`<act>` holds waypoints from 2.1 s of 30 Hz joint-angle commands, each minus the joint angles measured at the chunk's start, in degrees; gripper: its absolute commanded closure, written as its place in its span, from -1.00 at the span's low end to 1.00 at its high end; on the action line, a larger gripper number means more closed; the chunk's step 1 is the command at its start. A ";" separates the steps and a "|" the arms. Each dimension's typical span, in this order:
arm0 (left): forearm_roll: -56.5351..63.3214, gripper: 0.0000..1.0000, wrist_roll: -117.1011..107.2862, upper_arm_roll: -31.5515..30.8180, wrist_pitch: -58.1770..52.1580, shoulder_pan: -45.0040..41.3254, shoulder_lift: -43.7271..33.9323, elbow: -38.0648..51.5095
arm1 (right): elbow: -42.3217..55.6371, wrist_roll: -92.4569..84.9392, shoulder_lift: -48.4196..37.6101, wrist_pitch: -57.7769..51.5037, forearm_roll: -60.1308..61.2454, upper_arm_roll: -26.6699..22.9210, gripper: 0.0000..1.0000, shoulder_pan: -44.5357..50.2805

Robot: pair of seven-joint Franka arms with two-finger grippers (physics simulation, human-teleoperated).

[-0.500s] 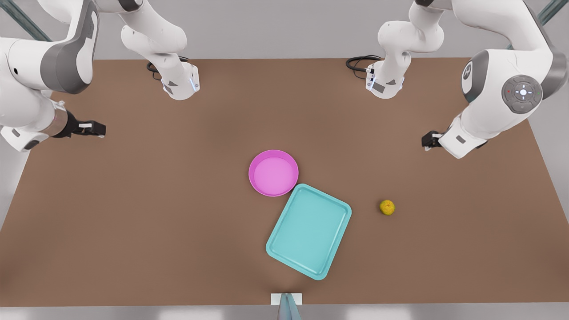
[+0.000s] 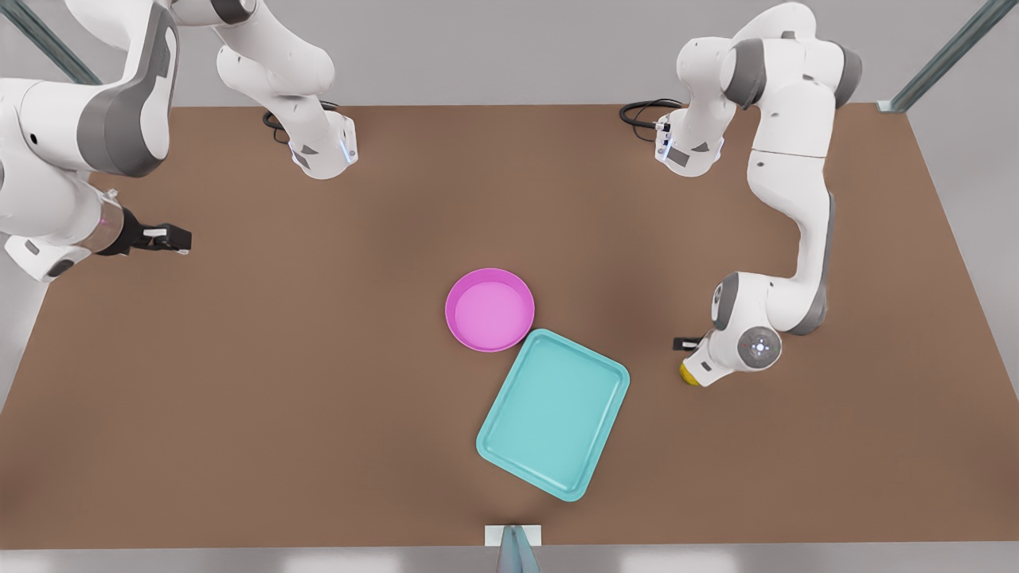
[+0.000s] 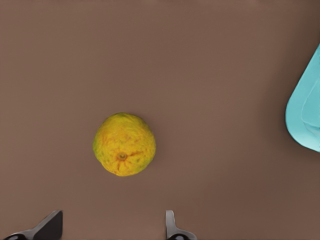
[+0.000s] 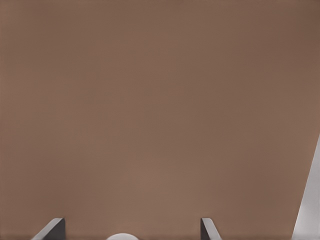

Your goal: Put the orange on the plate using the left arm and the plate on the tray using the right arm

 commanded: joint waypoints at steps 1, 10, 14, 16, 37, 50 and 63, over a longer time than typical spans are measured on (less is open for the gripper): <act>-1.06 -1.00 -1.24 0.02 16.07 -0.06 0.91 -0.54 | -0.01 -0.47 0.03 -0.11 0.03 -0.02 -1.00 -0.01; -0.36 -1.00 -1.33 0.11 18.89 0.03 4.17 -0.46 | -0.27 -0.47 0.47 -0.11 0.11 -0.02 -1.00 -0.01; -0.36 -1.00 -1.24 0.11 18.36 0.11 5.49 -0.46 | -0.27 -0.47 0.73 -0.11 0.20 -0.02 -1.00 -0.01; -0.36 -1.00 -1.33 0.11 18.10 0.11 5.75 -0.54 | -0.27 -0.47 0.73 -0.11 0.20 -0.02 -1.00 -0.01; -1.15 -0.06 -17.49 -0.42 -3.78 -8.84 2.59 8.77 | -0.36 -0.91 1.26 -0.11 0.20 -0.37 -1.00 -0.01; -3.17 -1.00 -44.39 -6.40 -3.26 -31.35 11.64 22.31 | -0.71 -0.91 1.52 -0.02 0.20 -0.37 -1.00 -0.10; -2.12 -1.00 3.51 0.98 -35.69 3.72 -26.07 17.21 | -44.12 8.67 2.58 56.13 19.01 4.91 -1.00 7.11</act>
